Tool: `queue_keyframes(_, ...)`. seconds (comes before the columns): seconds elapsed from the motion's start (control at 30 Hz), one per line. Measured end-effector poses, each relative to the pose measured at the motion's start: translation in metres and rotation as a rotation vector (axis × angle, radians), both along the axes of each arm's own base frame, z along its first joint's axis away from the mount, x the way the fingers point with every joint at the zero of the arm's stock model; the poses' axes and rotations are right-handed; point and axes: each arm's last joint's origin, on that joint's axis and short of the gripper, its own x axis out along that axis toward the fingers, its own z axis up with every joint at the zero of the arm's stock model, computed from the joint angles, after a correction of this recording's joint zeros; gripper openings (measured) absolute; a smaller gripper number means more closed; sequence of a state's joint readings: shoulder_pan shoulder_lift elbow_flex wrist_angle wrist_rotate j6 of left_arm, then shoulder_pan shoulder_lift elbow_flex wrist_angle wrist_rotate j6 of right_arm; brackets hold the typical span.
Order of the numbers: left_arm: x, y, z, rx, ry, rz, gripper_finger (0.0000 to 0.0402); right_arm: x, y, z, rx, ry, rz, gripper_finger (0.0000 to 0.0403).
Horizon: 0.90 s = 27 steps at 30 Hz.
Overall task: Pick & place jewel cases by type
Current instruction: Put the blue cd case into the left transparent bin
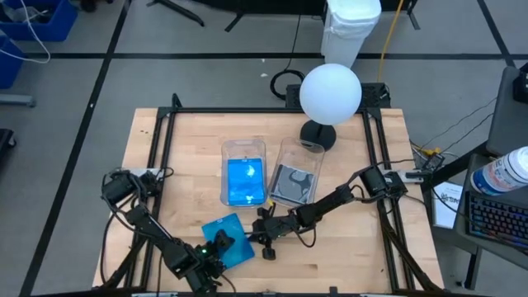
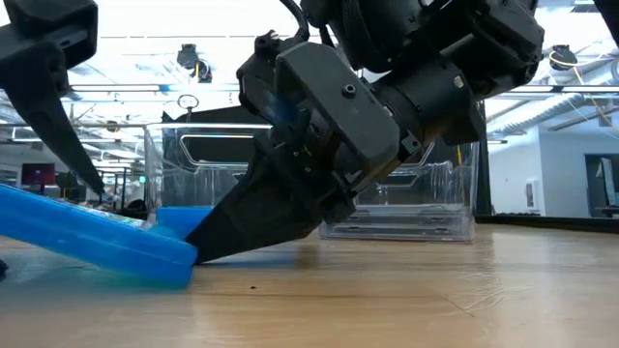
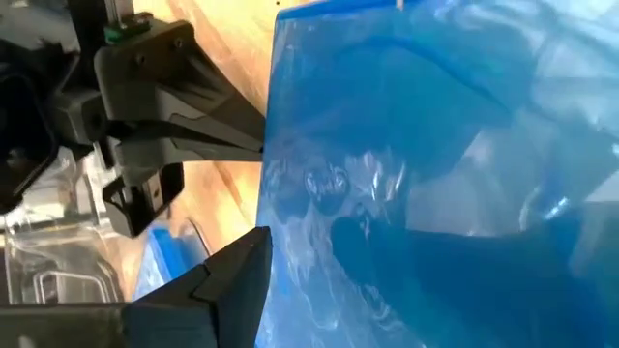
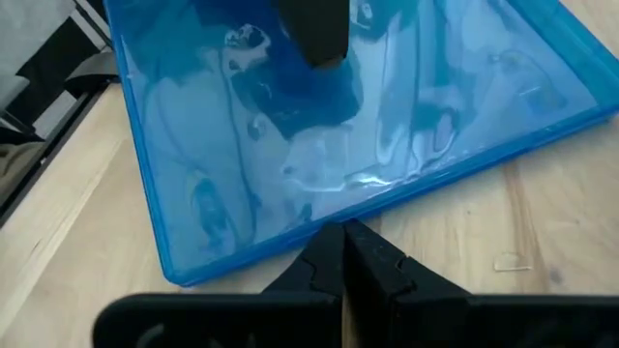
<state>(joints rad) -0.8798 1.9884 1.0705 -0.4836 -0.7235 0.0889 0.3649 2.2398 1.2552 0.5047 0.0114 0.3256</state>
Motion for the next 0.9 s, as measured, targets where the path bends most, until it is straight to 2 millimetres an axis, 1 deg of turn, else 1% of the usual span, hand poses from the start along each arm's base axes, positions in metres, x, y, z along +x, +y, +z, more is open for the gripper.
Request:
queue_keyframes(0.1,-0.006,-0.002,0.002,0.001,-0.005,0.012,0.0247,0.0,0.0,0.0,-0.01,-0.001,-0.01,0.0)
queue_keyframes(0.2,-0.014,-0.008,0.003,0.013,0.009,-0.026,0.0209,0.0,0.0,-0.001,-0.04,-0.01,-0.014,0.0)
queue_keyframes(0.3,-0.026,-0.015,0.005,0.041,0.021,-0.092,0.0148,0.0,0.001,0.0,-0.047,-0.019,-0.011,0.0)
queue_keyframes(0.47,-0.041,-0.027,0.014,0.126,-0.067,-0.119,0.003,0.002,0.002,0.003,-0.049,-0.067,0.004,0.0)
queue_keyframes(0.5,-0.045,-0.03,0.016,0.146,-0.083,-0.122,0.0019,0.002,0.002,0.004,-0.044,-0.086,0.013,0.0)
queue_keyframes(0.53,-0.048,-0.033,0.02,0.16,-0.09,-0.127,0.0015,0.003,0.003,0.006,-0.042,-0.109,0.023,0.0)
queue_keyframes(0.6,-0.053,-0.041,0.029,0.18,-0.1,-0.145,0.0023,0.005,0.005,0.015,-0.019,-0.183,0.029,0.0)
queue_keyframes(0.73,-0.062,-0.058,0.048,0.259,-0.163,-0.227,0.0039,0.009,0.007,0.042,0.066,-0.33,0.071,0.0)
queue_keyframes(0.83,-0.069,-0.07,0.061,0.347,-0.242,-0.3,0.0029,0.008,0.008,0.062,0.166,-0.388,0.135,0.0)
queue_keyframes(0.9,-0.073,-0.077,0.069,0.411,-0.287,-0.346,0.0017,0.007,0.008,0.079,0.225,-0.421,0.144,0.0007)
